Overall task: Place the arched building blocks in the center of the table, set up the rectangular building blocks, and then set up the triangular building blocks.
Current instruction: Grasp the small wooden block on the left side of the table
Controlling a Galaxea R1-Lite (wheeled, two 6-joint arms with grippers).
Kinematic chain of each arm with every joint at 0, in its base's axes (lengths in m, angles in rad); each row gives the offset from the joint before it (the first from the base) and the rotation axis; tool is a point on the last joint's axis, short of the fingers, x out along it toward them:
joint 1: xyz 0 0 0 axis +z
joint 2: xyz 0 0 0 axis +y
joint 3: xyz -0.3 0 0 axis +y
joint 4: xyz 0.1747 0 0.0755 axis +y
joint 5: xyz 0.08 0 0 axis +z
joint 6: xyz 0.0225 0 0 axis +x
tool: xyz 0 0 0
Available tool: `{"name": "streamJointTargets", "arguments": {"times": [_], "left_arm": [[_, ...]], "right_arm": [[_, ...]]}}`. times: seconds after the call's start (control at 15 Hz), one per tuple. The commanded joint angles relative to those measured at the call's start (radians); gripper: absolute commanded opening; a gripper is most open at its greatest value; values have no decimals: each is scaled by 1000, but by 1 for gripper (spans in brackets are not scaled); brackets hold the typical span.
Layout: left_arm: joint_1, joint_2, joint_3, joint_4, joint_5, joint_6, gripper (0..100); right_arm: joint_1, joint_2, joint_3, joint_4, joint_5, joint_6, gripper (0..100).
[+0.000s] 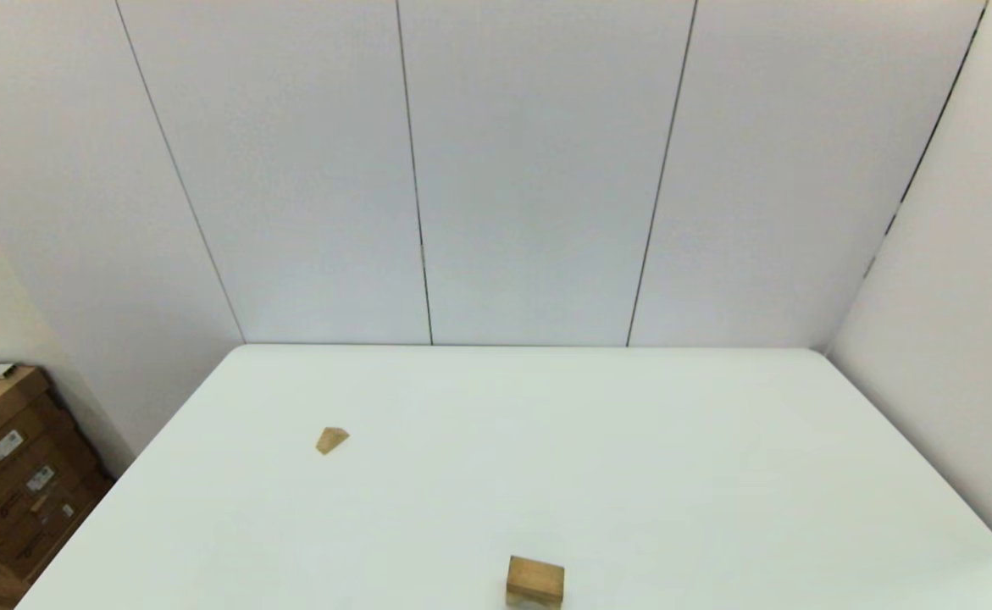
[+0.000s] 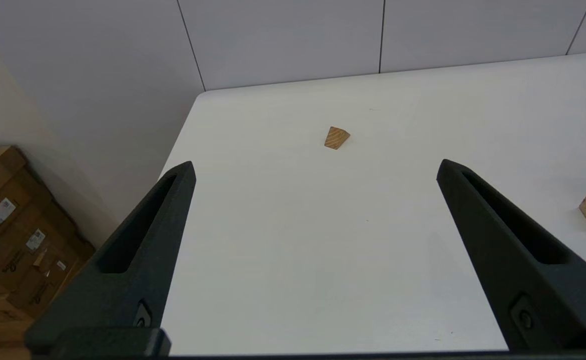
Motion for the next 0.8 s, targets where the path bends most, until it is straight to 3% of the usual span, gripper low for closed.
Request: {"name": "streamJointTargets", "arguments": {"times": [0.07,0.4,0.53,0.8], "left_arm": [[0,1,0,0,0,-6,100],[0,12,-30,34,-2,5,100],[0,173,-179,103,-3,-52,100],[0,807,-452,51,-11,-156,100]], "right_arm": [[0,-3,61,-134,-5,6,100],[0,-3,72,-168,-10,54,100],[0,-3,72,-168,-12,57,100],[0,-3,72,-168,-12,57,100]]}}
